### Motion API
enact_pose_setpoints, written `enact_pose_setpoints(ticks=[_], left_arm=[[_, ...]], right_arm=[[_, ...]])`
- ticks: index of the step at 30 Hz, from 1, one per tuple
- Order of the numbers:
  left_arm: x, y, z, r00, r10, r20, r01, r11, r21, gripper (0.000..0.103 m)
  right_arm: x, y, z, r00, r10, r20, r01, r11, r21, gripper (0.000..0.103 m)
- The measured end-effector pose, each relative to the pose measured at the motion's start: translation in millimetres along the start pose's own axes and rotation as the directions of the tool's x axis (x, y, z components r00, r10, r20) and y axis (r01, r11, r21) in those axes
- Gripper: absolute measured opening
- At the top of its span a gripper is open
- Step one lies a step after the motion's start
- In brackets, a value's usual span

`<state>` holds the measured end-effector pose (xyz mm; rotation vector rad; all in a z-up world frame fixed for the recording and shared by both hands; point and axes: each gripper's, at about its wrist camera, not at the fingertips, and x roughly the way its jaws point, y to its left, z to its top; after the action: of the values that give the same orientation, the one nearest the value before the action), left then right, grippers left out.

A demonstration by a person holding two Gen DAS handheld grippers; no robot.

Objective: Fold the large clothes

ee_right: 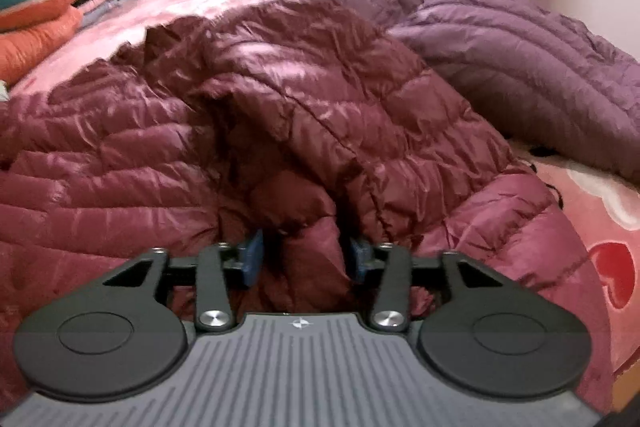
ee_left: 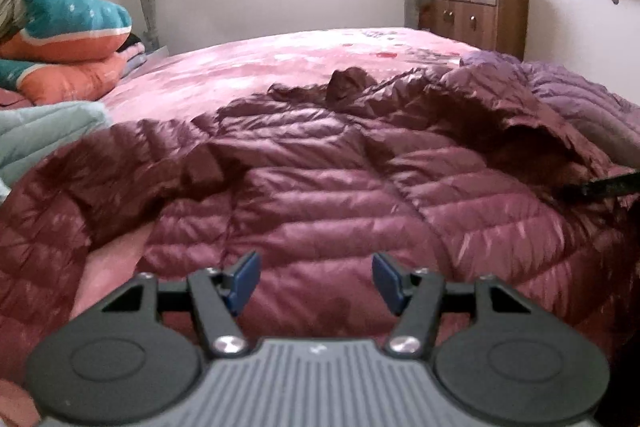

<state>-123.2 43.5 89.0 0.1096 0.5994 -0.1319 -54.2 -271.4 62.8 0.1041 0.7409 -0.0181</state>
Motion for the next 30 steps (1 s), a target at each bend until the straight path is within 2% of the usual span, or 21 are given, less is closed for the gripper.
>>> enact_pose_setpoints(ticks=[5, 7, 9, 10, 14, 18, 23, 24, 30], left_arm=[[17, -11, 13, 0.999, -0.044, 0.028, 0.045, 0.999, -0.01, 0.062], [27, -16, 16, 0.997, -0.069, 0.043, 0.069, 0.998, -0.004, 0.062], [39, -22, 17, 0.995, -0.089, 0.054, 0.088, 0.996, 0.01, 0.062], [46, -23, 17, 0.995, -0.085, 0.054, 0.085, 0.996, 0.016, 0.062], [78, -15, 13, 1.0, -0.002, -0.007, 0.002, 1.0, 0.005, 0.061], [99, 8, 3, 0.995, 0.088, -0.045, -0.089, 0.996, -0.028, 0.063], [111, 43, -1, 0.982, 0.18, -0.055, -0.184, 0.979, -0.092, 0.064], [113, 49, -2, 0.979, 0.198, -0.054, -0.203, 0.975, -0.091, 0.064], [127, 61, -4, 0.961, 0.275, -0.039, -0.277, 0.958, -0.067, 0.064]], right_arm=[[-29, 10, -3, 0.996, 0.032, 0.086, -0.028, 0.999, -0.041, 0.072], [-32, 14, -2, 0.99, 0.07, 0.12, -0.063, 0.996, -0.055, 0.073], [-31, 15, -1, 0.984, 0.117, 0.134, -0.109, 0.992, -0.068, 0.088], [-27, 18, 0, 0.983, 0.133, 0.127, -0.124, 0.989, -0.076, 0.092], [-2, 34, 6, 0.984, 0.157, 0.083, -0.148, 0.983, -0.107, 0.095], [28, 52, 11, 0.985, 0.17, 0.037, -0.164, 0.979, -0.119, 0.097], [66, 72, 19, 0.986, 0.167, -0.004, -0.166, 0.977, -0.134, 0.099], [72, 73, 20, 0.986, 0.169, -0.005, -0.168, 0.976, -0.14, 0.102], [113, 94, 25, 0.987, 0.159, 0.024, -0.153, 0.975, -0.16, 0.103]])
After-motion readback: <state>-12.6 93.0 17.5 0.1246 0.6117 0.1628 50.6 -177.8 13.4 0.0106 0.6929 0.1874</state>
